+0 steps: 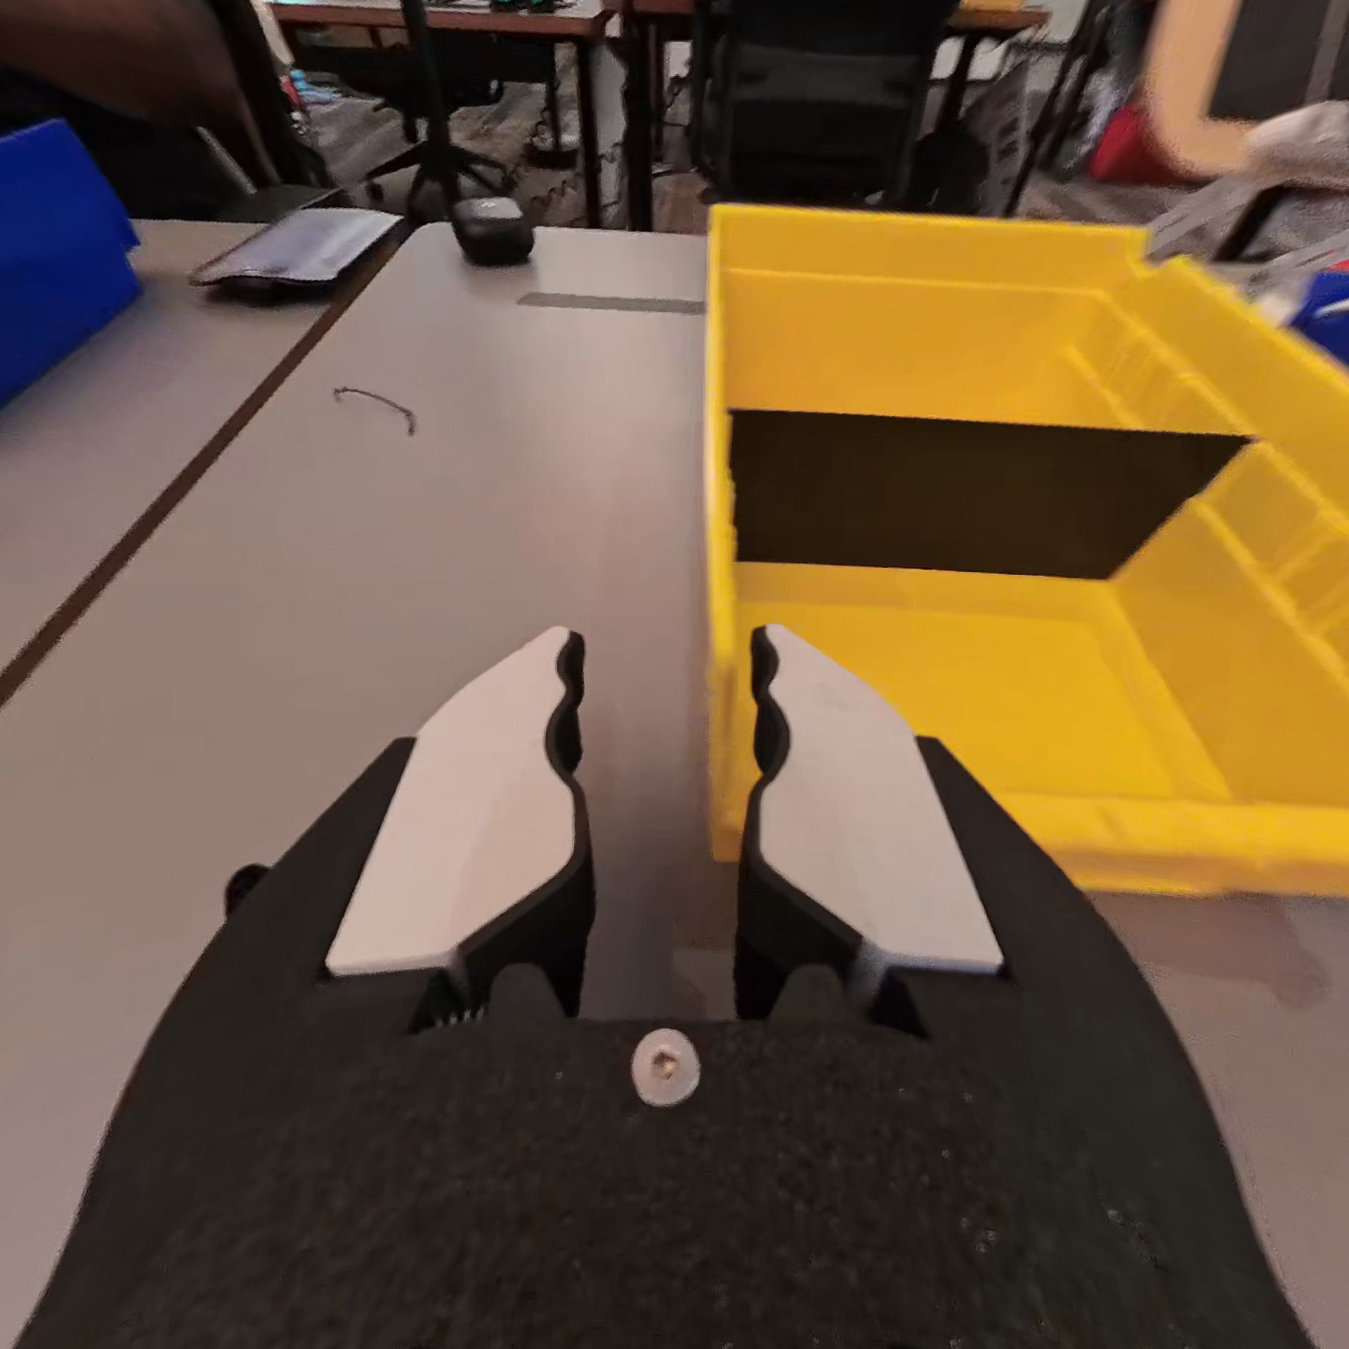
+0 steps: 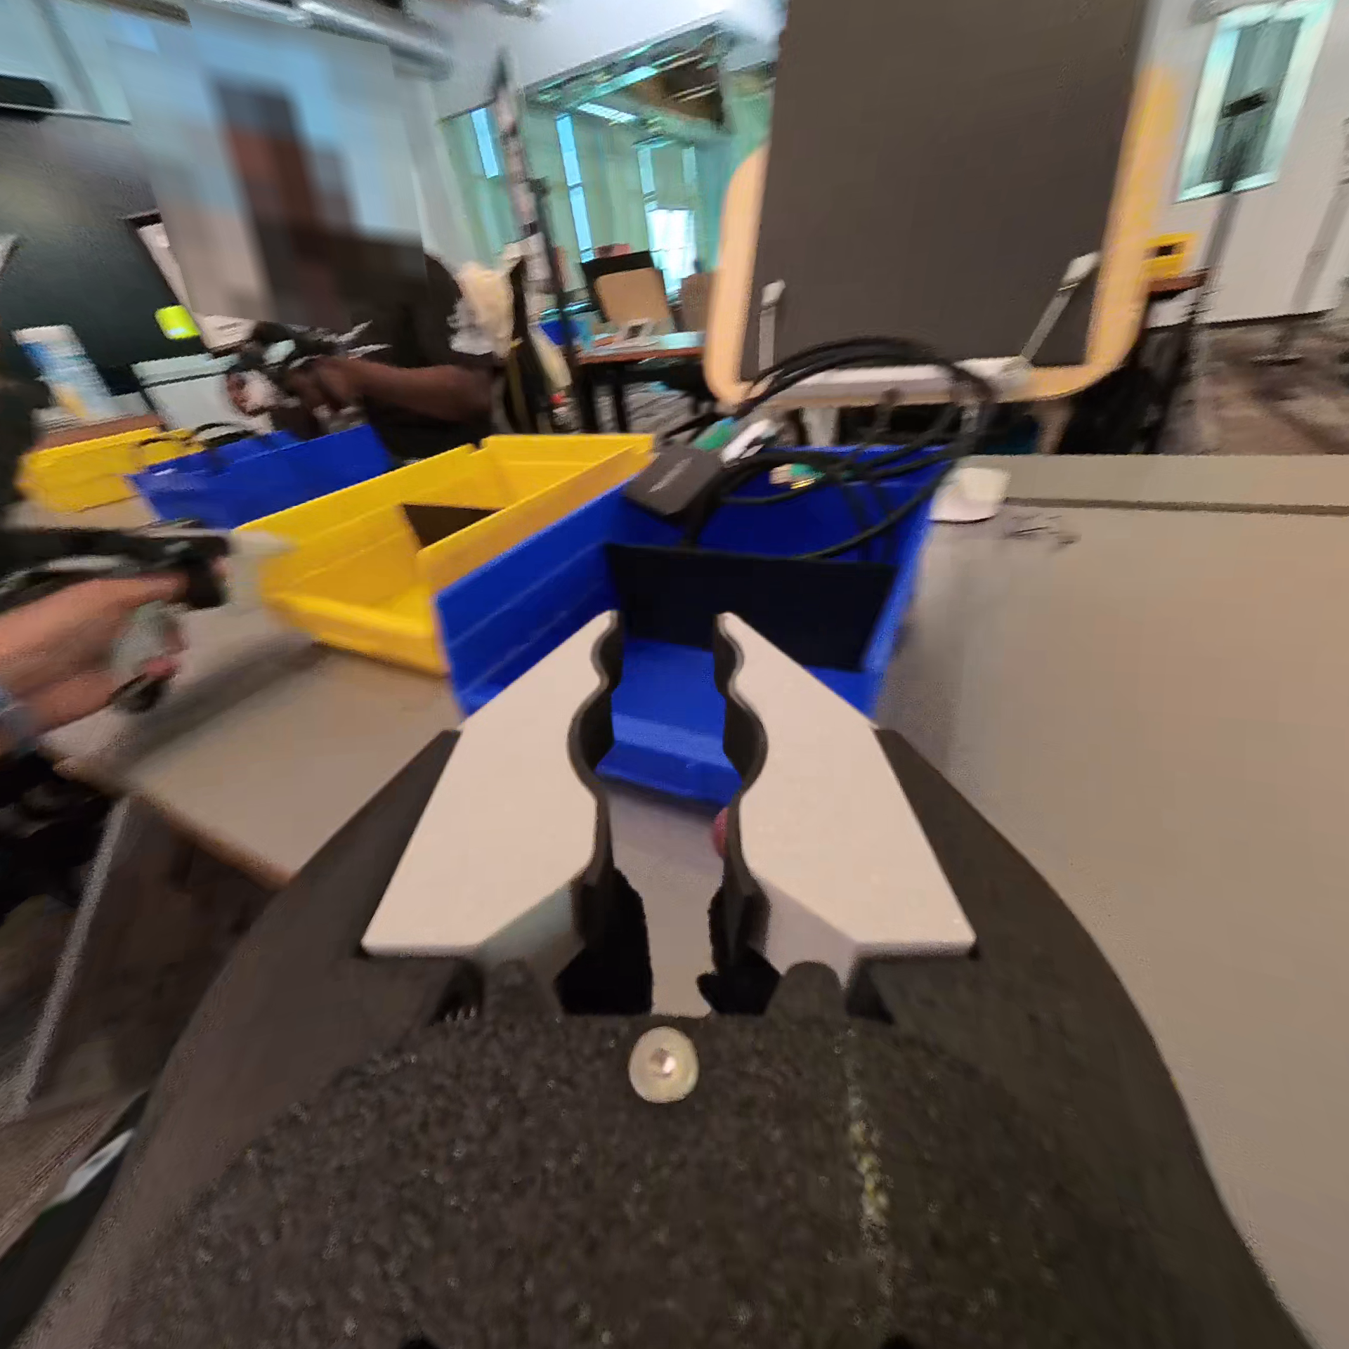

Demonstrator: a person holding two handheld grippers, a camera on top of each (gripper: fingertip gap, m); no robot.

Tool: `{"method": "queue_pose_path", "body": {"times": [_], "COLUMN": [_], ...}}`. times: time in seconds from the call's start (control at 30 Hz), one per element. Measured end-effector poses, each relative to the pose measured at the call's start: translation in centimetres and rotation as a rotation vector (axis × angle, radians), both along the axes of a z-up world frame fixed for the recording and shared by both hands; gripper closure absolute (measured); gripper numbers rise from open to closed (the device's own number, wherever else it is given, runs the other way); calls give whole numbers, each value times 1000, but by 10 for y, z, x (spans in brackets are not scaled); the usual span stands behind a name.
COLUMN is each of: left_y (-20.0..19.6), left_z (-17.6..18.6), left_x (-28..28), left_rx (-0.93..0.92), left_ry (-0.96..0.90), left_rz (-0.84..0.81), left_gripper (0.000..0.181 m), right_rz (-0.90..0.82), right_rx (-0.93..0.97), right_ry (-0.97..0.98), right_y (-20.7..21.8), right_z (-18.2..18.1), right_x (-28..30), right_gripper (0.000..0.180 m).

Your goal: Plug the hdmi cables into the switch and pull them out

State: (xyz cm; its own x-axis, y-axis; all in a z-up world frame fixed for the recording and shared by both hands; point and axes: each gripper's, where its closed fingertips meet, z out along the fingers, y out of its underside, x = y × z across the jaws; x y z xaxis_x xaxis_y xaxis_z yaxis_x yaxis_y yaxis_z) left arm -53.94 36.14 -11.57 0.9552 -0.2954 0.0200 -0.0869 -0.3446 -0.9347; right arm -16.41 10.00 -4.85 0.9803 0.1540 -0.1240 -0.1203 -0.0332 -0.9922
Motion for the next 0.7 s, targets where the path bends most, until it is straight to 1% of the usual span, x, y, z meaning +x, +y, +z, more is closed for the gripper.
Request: {"method": "queue_pose_path", "body": {"times": [0.03,0.07,0.1,0.13,0.17,0.23,0.33,0.43,0.57,0.63,0.7], "left_y": [6,9,9,9,7,-1,-21,-63,-126,-149,-166], "left_z": [-5,-9,-12,-15,-16,-17,-18,-18,-18,-18,-18], "left_x": [3,9,14,17,18,15,14,17,9,6,7], "left_rx": [-24,-52,-71,-78,-75,-79,-113,-96,-78,-92,-96], "left_ry": [5,-16,-33,-37,-37,-10,7,30,45,50,56], "left_rz": [-23,-69,-104,-123,-126,-113,-89,-92,-43,-26,-7], "left_gripper": [138,144,157,174,178,178,178,176,176,176,177], "right_rz": [49,99,149,191,217,253,315,371,297,257,217], "right_rx": [-10,-18,-29,-46,-70,-135,-255,-296,-291,-292,-321], "right_ry": [-4,-24,-61,-107,-146,-177,-130,-77,-45,-49,-92], "right_y": [-5,-9,-12,-13,-13,-8,1,13,37,49,58], "right_z": [-4,-8,-15,-23,-33,-51,-71,-75,-68,-67,-74], "right_x": [-18,-37,-55,-72,-85,-106,-134,-159,-170,-175,-182], "right_gripper": [157,157,157,157,157,158,156,150,145,141,137]}}
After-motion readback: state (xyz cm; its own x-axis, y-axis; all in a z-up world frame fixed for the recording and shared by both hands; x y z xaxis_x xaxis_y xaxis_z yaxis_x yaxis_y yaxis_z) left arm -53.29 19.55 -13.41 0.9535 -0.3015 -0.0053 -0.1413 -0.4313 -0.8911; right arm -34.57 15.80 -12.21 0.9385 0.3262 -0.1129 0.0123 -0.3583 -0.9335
